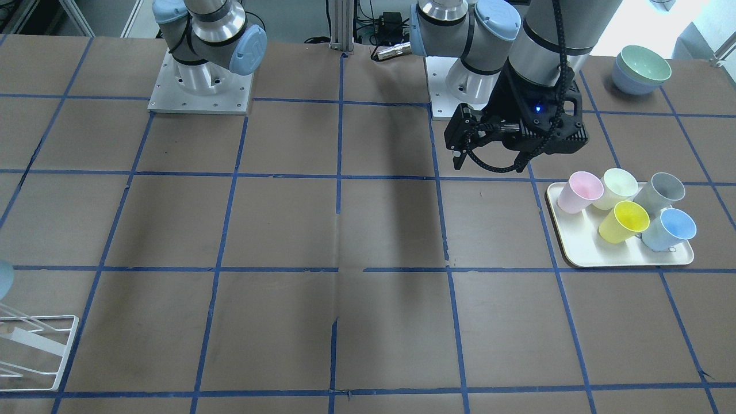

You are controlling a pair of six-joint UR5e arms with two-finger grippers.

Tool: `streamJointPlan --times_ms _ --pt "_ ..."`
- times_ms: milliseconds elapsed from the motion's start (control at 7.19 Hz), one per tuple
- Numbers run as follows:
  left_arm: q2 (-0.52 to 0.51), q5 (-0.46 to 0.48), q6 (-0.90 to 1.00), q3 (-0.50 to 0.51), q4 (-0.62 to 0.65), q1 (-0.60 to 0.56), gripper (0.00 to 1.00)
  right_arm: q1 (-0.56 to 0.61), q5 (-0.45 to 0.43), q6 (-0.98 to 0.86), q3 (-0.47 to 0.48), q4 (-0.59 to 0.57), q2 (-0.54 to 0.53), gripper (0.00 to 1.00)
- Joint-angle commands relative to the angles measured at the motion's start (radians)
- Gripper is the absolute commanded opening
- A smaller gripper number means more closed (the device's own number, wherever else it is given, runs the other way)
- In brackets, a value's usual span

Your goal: Transfer IKEA cup to right arm and place on rack

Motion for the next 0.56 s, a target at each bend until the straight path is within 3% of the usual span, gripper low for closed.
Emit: streamJointPlan --times_ms 0,417 --pt "0.006 -0.002 0.001 -0.004 -0.001 0.0 1.0 0.001 -0.003 0.038 0.0 0.006 0.007 0.0" --pt "0.009 -0.002 0.003 -0.005 -0.001 0.0 1.0 0.002 -0.037 0.038 0.0 -0.001 0.026 0.0"
